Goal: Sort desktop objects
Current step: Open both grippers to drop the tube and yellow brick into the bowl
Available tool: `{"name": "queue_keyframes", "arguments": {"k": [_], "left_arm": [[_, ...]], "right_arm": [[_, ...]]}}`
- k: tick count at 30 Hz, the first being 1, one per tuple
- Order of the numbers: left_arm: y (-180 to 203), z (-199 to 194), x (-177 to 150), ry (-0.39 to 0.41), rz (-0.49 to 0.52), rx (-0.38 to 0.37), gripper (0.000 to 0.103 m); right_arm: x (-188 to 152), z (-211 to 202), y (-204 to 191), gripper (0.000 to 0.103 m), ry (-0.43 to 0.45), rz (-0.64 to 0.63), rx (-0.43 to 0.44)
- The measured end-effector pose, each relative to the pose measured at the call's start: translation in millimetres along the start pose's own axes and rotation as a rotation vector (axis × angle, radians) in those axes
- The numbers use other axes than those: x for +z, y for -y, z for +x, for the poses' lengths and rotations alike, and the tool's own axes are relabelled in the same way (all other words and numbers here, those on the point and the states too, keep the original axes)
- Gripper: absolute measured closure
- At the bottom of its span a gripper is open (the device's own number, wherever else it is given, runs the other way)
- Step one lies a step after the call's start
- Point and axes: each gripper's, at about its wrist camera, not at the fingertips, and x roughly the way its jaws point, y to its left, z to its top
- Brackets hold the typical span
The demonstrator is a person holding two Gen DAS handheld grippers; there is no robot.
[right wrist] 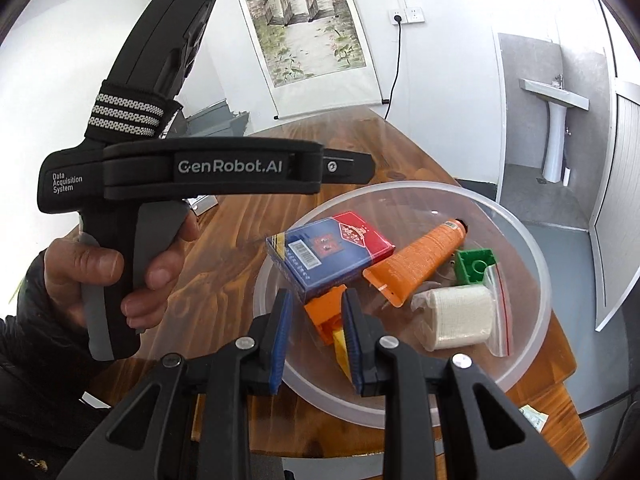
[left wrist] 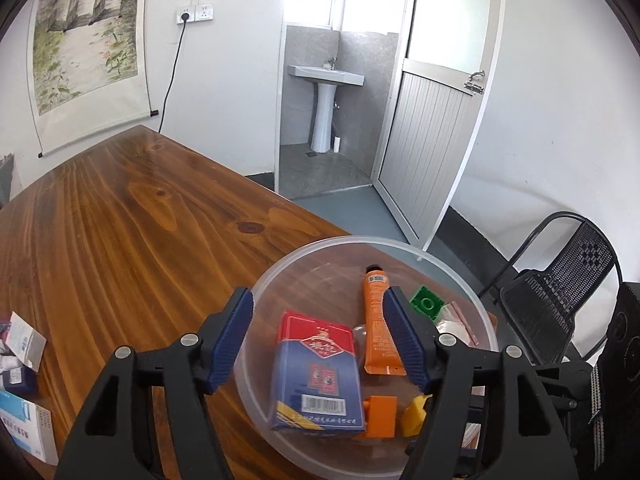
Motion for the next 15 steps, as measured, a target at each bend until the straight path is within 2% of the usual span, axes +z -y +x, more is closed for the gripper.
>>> {"name": "queue_keyframes", "arguments": {"k": [5,10,12,15], "left_arm": [[-17,-12,-8,0.005,-0.012,0.063,0.032],[-42,-25,-23,0.008,-0.050,0.122,0.032],[-55,-30,-30,0.003,-0.071,0.155,0.032],[-78,-38,-40,-0.004,-0.109,0.201,0.032]], "right_arm": [[5,-2,1,0.075,0.051,0.063,-0.013],[14,-2,-6,0.072,0.094,0.120,0.013],[17,3,-13,0.059,0.100,0.125,0.020],[23,10,-30,0.045,0.109,0.101,0.029]]}}
